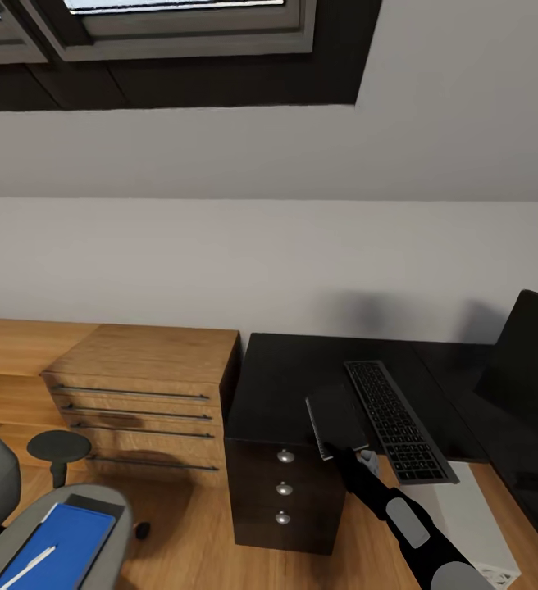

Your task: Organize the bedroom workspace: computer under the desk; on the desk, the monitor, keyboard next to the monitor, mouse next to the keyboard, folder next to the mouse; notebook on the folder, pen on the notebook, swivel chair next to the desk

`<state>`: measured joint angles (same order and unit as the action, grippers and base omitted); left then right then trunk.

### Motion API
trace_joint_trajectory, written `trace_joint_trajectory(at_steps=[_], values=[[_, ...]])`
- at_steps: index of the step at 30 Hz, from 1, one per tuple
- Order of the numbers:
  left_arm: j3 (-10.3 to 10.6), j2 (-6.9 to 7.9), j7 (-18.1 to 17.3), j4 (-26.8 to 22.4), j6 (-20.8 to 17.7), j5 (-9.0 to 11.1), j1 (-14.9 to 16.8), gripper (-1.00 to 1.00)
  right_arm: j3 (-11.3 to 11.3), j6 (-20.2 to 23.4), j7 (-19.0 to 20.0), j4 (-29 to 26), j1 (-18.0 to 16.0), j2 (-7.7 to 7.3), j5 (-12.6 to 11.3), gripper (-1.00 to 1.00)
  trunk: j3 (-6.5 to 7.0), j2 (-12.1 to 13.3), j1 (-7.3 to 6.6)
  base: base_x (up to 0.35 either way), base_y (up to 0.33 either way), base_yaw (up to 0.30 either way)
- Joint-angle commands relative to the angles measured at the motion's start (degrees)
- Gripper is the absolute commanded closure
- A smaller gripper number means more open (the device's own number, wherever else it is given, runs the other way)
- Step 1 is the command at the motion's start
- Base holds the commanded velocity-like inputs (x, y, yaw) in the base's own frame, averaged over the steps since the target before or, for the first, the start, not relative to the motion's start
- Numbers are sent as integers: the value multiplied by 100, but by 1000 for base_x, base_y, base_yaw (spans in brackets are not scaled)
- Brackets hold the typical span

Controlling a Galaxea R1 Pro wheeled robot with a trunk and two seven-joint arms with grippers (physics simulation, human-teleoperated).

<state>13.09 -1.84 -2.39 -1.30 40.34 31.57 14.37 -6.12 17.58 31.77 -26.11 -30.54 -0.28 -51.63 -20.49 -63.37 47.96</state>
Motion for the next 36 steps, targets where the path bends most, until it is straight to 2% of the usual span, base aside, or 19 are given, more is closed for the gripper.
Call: trace_joint_trajectory(at_steps=[1, 17, 36], values=[[35, -1, -25, 7, 18, 60, 5, -100, -21, 53, 9, 1, -4, 2, -49, 100, -25, -46, 23, 0, 0, 0], [36, -9, -30, 7, 18, 54, 5, -100, -8, 70, 13, 2, -4, 3, -50, 100, -312, -687, 374, 0, 0, 0], [36, -6, -38, 7, 19, 55, 5, -100, -10, 63, 16, 1, -4, 15, -49, 100, -312, -687, 374, 0, 0, 0]])
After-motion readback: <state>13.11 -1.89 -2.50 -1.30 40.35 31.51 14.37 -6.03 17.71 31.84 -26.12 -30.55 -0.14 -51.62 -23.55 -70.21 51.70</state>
